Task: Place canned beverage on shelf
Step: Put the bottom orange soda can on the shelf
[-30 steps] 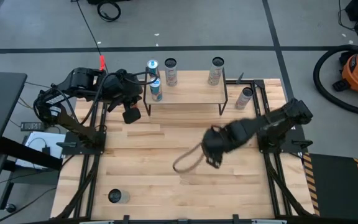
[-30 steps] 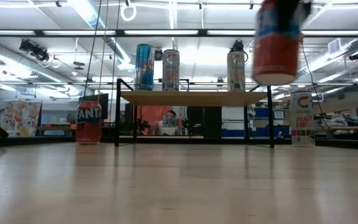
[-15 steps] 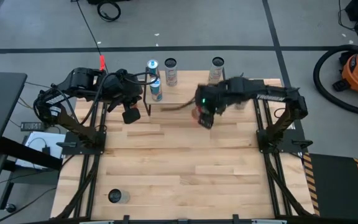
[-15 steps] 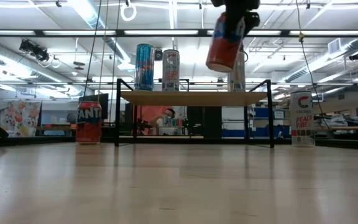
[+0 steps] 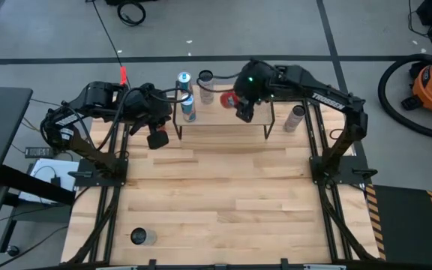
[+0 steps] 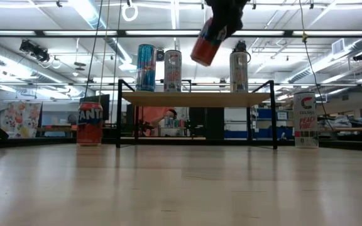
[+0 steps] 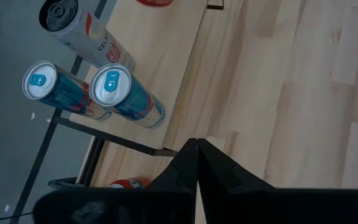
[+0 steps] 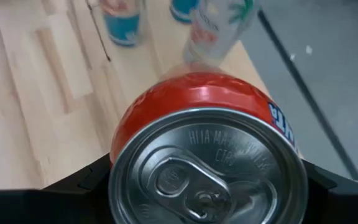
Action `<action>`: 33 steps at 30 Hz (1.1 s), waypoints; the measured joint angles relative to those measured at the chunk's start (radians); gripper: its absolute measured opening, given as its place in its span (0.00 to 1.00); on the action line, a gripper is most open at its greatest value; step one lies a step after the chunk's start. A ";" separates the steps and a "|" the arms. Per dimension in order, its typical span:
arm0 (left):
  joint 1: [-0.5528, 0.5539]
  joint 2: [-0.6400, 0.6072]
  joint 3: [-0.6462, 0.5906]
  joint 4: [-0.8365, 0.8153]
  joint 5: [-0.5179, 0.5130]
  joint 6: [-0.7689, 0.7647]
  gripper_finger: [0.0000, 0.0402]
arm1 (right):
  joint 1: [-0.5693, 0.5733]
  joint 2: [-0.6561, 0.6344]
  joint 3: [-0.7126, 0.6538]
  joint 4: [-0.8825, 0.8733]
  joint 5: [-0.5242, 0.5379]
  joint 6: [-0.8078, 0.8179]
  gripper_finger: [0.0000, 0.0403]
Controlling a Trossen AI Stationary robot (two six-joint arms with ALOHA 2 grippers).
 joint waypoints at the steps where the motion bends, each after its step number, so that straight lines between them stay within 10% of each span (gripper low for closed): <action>1: 0.000 0.000 0.000 0.000 0.000 0.000 0.02 | -0.006 0.011 0.000 -0.006 0.000 -0.007 0.74; 33: 0.000 0.000 0.000 -0.001 0.000 0.001 0.02 | -0.103 0.133 -0.002 -0.145 -0.087 -0.130 0.74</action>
